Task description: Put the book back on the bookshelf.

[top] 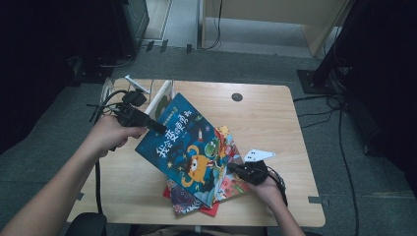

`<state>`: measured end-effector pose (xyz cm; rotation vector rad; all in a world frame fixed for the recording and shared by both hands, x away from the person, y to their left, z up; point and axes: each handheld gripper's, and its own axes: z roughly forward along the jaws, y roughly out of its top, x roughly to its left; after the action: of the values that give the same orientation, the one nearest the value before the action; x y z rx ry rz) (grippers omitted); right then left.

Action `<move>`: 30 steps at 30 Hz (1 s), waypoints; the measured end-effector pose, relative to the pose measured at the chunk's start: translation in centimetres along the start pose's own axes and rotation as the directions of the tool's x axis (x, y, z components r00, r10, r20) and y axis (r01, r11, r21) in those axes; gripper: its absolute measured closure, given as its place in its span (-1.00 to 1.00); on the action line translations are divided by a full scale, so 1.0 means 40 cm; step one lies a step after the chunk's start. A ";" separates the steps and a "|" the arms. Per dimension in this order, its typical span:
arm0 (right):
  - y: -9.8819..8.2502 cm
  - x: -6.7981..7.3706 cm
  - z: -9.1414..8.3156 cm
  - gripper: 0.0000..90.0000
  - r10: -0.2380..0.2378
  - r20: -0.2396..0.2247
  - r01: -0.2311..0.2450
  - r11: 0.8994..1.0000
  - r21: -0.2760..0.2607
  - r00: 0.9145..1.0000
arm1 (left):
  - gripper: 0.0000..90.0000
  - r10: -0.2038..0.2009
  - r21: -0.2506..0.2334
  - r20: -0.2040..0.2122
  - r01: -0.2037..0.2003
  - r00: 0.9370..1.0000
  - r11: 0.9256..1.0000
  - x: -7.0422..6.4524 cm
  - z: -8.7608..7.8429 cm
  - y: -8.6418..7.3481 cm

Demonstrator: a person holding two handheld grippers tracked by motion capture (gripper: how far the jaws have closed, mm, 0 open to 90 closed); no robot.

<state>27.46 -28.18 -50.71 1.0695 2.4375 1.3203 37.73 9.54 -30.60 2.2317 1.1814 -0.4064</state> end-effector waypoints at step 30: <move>0.034 0.010 0.046 0.94 -0.049 -0.016 0.049 0.999 0.000 0.999 | 0.50 0.055 0.048 -0.059 -0.052 0.997 0.997 -0.103 -0.021 0.087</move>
<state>28.71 -26.22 -50.69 0.9966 2.4595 1.3186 38.28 5.81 -26.65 2.3247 1.1505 -0.3501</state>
